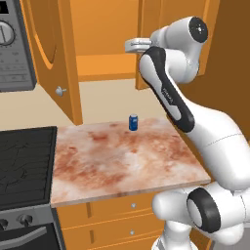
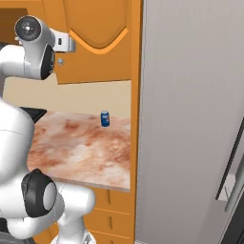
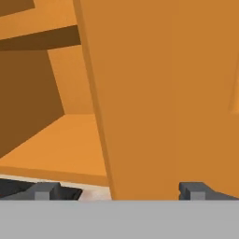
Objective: Close all open cabinet doors.
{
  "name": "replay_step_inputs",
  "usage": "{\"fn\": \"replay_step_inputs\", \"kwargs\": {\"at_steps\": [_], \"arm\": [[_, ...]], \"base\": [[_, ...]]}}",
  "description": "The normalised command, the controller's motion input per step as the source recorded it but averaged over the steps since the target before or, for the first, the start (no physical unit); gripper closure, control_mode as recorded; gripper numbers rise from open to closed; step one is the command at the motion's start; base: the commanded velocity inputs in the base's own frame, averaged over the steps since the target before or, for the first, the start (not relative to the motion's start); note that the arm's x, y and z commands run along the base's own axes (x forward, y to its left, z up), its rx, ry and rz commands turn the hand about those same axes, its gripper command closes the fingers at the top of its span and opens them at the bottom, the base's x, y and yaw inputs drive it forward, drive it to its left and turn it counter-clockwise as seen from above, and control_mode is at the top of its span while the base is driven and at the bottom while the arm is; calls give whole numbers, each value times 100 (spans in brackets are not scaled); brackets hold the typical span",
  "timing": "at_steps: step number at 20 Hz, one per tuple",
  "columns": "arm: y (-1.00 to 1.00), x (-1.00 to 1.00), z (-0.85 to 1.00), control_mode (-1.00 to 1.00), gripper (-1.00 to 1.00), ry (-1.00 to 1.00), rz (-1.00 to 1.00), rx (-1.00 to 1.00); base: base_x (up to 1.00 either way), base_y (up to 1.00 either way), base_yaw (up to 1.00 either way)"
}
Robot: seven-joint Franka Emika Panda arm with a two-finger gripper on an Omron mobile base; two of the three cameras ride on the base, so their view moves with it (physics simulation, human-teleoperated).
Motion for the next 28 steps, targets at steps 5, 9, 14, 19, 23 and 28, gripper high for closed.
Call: {"fn": "replay_step_inputs", "kwargs": {"at_steps": [5, 9, 14, 19, 23, 28], "arm": [[45, 64, -17, -100, -100, -2, -15, 0], [43, 70, -22, -100, -100, 0, -23, -5], [21, 75, -18, -100, -100, 0, -25, -4], [-6, 70, -2, -100, -100, 2, -11, 0], [-11, 16, 14, -100, -100, 9, 0, 4], [-32, -41, 2, -100, -100, -2, 0, 10]], "base": [[0, 0, 0], [0, 0, 0], [0, 0, 0], [0, 0, 0], [0, 0, 0], [0, 0, 0]]}}
